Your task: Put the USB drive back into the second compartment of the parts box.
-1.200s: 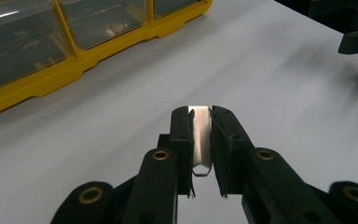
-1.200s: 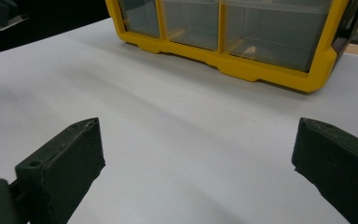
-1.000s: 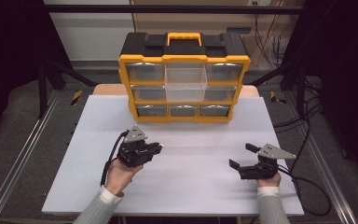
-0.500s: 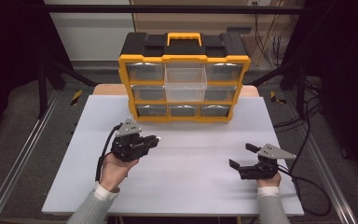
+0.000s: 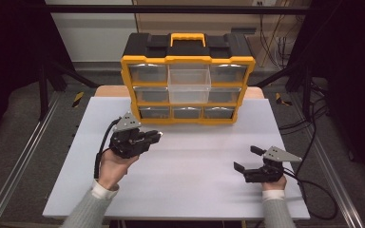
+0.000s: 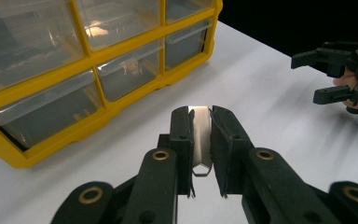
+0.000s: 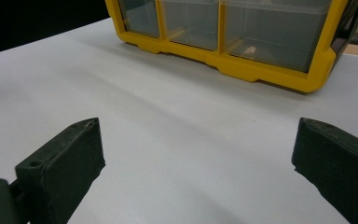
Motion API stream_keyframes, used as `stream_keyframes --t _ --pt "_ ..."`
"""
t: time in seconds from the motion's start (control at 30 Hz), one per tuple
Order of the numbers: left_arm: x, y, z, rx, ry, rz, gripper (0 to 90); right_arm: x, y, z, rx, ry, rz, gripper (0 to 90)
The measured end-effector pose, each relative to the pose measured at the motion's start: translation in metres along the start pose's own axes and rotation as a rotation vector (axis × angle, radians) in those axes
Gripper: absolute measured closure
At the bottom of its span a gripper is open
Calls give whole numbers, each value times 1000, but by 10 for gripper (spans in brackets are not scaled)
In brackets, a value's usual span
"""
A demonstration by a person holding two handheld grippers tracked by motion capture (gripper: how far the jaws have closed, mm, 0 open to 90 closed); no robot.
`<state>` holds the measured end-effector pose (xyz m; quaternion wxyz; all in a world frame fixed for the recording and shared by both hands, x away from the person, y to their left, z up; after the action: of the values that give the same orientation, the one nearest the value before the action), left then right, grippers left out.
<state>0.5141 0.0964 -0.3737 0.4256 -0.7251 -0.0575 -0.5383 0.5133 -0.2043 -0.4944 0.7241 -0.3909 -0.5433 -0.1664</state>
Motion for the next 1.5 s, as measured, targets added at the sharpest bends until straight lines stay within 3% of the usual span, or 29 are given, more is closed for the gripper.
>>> stream_keyframes --t 0.67,1.5 --pt "29 -11 3 6 24 -11 789 0 0 0 0 0 1 26" --pt "81 -22 -10 10 67 -52 789 0 0 0 0 0 -1 26"
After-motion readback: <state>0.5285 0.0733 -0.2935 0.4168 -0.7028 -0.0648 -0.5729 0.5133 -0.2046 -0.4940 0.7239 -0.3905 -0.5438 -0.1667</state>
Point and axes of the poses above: each handheld gripper's, and its own axes: y roughly forward along the jaws, x roughly out of its top, z roughly to its left, the point moved 10 cm from there along y, roughly forward along the jaws, and after that the axes turned 3 degrees about z, right-handed, at the moved point
